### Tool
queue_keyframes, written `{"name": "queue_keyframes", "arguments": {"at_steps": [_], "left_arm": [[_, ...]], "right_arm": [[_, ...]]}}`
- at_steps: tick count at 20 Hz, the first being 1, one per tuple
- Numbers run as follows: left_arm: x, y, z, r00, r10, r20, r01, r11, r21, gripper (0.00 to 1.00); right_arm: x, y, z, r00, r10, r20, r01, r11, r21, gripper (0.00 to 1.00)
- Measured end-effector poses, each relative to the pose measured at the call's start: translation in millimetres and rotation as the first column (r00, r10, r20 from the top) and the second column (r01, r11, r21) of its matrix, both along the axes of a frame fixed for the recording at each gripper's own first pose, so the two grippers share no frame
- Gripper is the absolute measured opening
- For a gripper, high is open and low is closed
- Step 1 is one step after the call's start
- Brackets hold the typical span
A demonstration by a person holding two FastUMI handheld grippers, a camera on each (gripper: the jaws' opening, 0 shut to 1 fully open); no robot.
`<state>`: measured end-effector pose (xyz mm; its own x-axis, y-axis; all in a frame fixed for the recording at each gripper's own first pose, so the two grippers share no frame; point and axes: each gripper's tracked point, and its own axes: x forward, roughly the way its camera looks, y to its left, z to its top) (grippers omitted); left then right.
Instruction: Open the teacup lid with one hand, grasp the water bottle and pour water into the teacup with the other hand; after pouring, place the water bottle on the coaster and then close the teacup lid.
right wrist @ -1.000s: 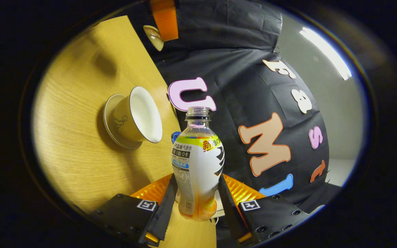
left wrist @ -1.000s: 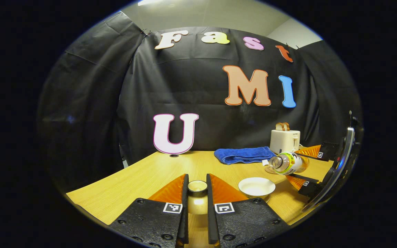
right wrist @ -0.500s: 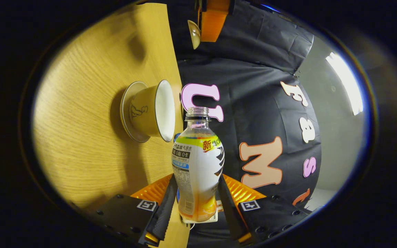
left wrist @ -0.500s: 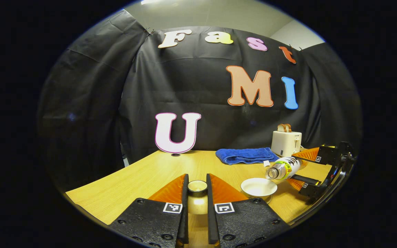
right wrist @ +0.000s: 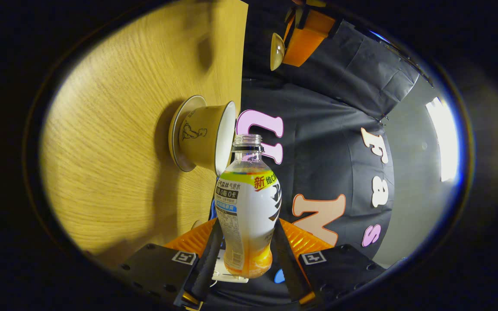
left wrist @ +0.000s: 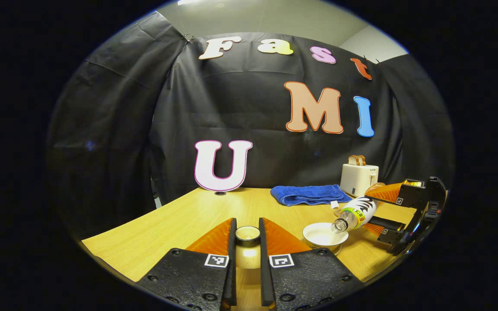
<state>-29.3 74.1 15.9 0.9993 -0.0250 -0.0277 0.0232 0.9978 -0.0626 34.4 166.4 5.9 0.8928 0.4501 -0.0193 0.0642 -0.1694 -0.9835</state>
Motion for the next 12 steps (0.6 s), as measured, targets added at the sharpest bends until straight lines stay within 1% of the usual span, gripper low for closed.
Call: {"name": "queue_keyframes", "arguments": {"at_steps": [6, 12], "left_arm": [[-0.2, -1.3, 0.0, 1.000, -0.003, 0.000, 0.003, 1.000, 0.000, 0.19], [-0.7, 0.2, 1.3, 1.000, -0.002, -0.001, 0.002, 1.000, -0.013, 0.19]], "right_arm": [[-4.8, 3.1, 1.9, 0.999, 0.024, 0.030, -0.021, 0.996, -0.086, 0.72], [-3.8, 5.2, 4.3, 0.997, 0.047, 0.064, -0.035, 0.985, -0.168, 0.72]]}}
